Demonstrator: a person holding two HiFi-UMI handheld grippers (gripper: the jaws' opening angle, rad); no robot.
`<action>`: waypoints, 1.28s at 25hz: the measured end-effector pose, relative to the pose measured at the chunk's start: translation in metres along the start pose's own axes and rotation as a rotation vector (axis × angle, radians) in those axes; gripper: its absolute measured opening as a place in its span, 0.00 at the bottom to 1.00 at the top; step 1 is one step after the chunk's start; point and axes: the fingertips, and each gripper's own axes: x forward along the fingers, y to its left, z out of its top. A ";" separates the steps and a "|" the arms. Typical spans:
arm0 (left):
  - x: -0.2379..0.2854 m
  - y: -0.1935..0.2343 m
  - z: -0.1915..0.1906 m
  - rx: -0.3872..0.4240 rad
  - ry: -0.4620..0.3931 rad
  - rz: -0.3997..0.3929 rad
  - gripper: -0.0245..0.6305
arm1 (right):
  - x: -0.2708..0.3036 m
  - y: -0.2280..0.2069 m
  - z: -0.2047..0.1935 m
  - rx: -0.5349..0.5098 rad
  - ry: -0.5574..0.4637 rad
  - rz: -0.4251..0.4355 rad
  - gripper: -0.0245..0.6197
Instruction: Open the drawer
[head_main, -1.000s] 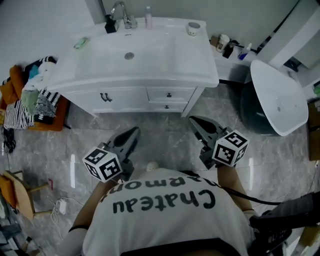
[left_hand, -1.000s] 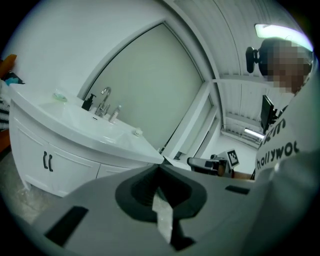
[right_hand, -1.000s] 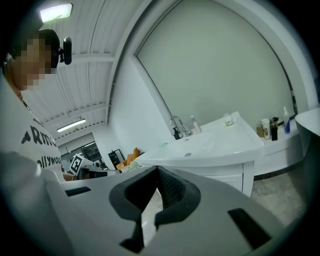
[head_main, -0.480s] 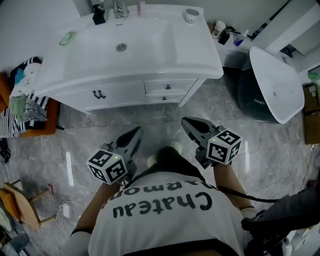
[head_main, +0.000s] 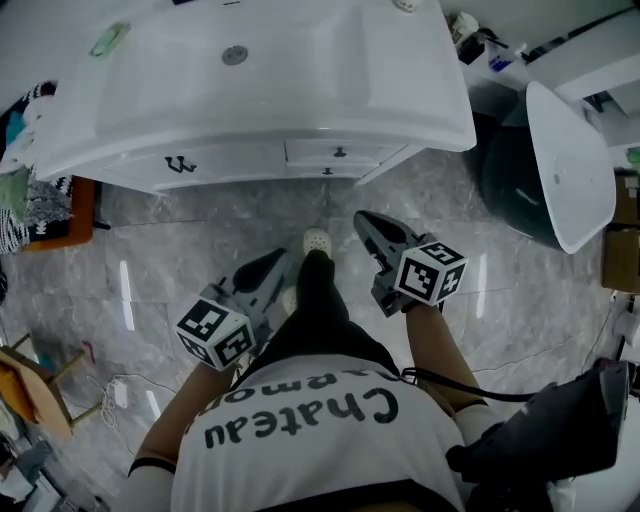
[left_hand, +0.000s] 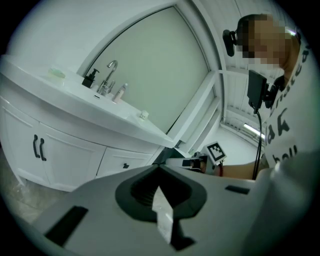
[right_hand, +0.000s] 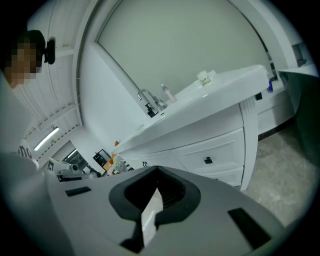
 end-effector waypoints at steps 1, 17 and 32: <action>0.003 0.005 0.000 -0.009 0.005 0.000 0.05 | 0.007 -0.007 0.000 0.015 -0.001 -0.006 0.05; 0.056 0.053 -0.007 -0.057 0.068 -0.004 0.05 | 0.073 -0.081 -0.027 0.097 0.102 -0.061 0.05; 0.123 0.112 -0.057 0.043 0.046 0.012 0.05 | 0.122 -0.147 -0.032 -0.058 -0.069 0.007 0.05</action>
